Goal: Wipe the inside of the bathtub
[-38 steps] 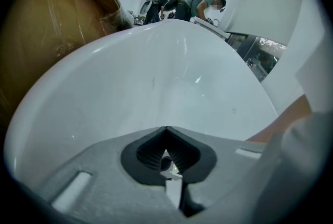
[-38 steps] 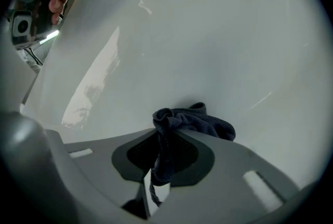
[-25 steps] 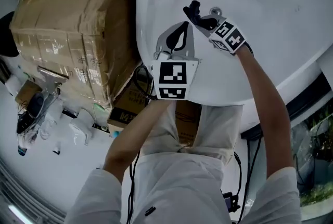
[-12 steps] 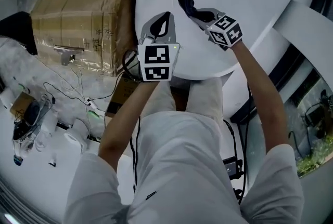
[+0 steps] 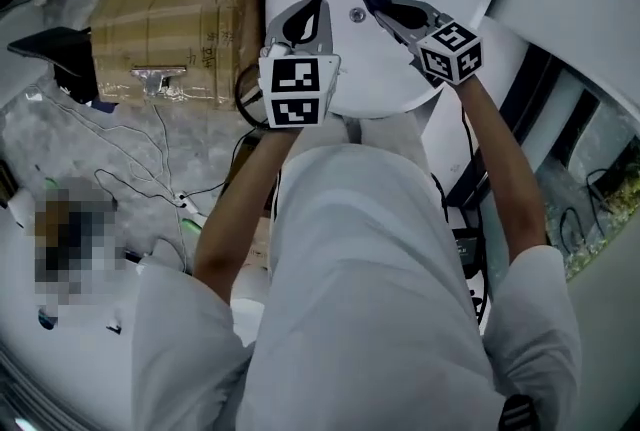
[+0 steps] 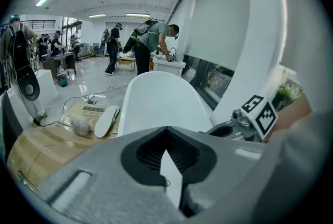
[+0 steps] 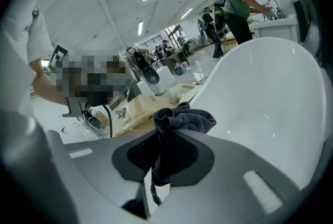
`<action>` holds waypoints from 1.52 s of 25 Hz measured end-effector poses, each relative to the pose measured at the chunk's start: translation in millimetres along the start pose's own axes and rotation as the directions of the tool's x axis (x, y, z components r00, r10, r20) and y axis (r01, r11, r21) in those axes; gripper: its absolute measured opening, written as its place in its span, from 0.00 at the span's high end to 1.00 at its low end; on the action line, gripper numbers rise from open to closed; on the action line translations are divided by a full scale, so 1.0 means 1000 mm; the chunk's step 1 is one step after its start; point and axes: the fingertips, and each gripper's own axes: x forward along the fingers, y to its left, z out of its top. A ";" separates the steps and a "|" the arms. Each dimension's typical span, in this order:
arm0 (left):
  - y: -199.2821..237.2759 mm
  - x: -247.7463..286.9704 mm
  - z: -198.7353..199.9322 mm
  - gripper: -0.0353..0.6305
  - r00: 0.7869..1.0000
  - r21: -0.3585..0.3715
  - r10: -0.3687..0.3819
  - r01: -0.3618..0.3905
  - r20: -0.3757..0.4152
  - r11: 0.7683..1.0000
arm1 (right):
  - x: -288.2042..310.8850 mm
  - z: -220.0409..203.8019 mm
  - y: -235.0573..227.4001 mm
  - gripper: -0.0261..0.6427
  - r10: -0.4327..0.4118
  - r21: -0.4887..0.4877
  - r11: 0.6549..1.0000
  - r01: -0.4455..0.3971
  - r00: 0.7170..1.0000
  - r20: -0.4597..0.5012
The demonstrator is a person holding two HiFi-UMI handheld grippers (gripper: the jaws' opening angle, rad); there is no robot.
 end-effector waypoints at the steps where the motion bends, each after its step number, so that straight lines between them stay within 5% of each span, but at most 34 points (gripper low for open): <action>1: -0.003 -0.008 0.006 0.95 1.000 0.005 -0.008 0.008 0.006 1.000 | -0.010 0.009 0.006 0.89 -0.009 -0.009 1.000 0.009 1.000 0.016; 16: -0.084 -0.076 0.088 0.95 0.975 0.099 -0.201 0.192 0.093 0.976 | -0.149 0.106 0.082 0.89 -0.161 -0.053 0.982 0.182 0.949 0.270; 27: -0.137 -0.120 0.119 0.95 0.948 0.110 -0.281 0.266 0.151 0.958 | -0.240 0.141 0.141 0.89 -0.215 -0.110 0.949 0.295 0.862 0.459; 32: -0.154 -0.135 0.130 0.95 0.933 0.152 -0.321 0.297 0.166 0.943 | -0.273 0.157 0.170 0.89 -0.209 -0.125 0.930 0.345 0.779 0.591; 38: -0.167 -0.149 0.122 0.95 0.930 0.182 -0.337 0.310 0.147 0.933 | -0.283 0.153 0.191 0.89 -0.261 -0.082 0.921 0.382 0.757 0.599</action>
